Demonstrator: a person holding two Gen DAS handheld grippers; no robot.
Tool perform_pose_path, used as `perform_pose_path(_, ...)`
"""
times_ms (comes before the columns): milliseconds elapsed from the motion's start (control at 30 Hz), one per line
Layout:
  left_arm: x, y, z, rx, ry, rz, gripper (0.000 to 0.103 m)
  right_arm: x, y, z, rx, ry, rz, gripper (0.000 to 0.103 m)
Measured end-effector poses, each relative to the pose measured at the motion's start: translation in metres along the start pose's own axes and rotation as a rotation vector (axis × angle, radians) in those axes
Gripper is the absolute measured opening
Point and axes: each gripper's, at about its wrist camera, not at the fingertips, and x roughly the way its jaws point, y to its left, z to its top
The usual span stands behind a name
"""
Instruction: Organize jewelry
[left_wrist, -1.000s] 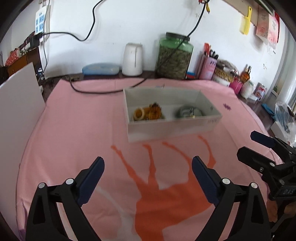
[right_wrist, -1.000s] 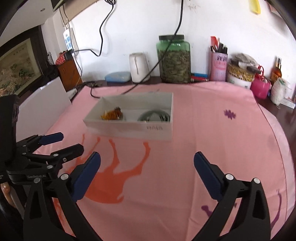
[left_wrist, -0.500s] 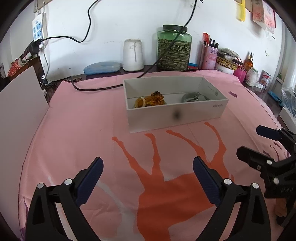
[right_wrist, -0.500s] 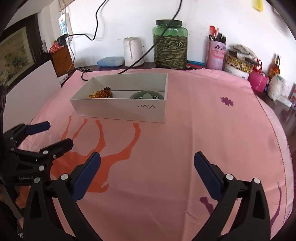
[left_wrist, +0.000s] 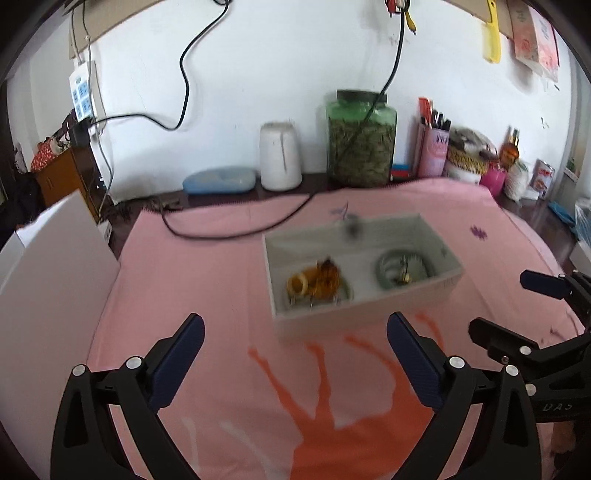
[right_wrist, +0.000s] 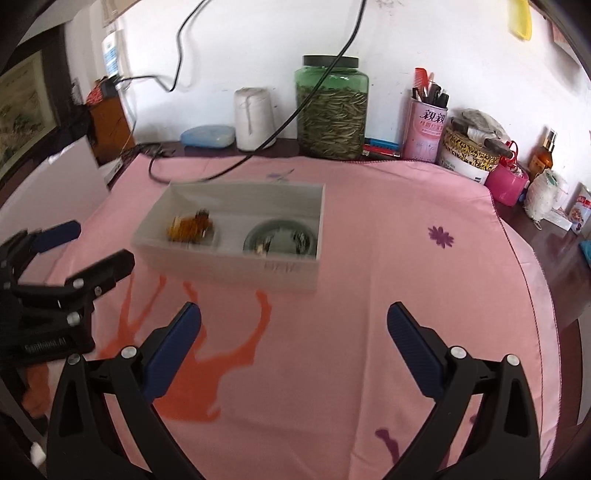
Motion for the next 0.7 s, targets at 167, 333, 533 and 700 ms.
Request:
perform_pose_path(167,0.01,0.003,0.015,-0.044,-0.015,0.0,0.097,0.008,-0.005,0.018,0.049,0.008,0.012,0.096)
perform_pose_path(333,0.033,0.004,0.009,-0.046,0.028,-0.007,0.097,0.018,-0.012,0.015,0.058,0.004,0.015,0.096)
perform_pose_path(533,0.036,-0.002,0.003,0.004,0.021,0.019,0.097,0.024,-0.02,0.013,0.069,0.002,-0.002,0.096)
perform_pose_path(700,0.029,-0.009,0.0,0.024,0.0,0.018,0.097,0.021,-0.023,0.014,0.084,-0.012,0.003,0.096)
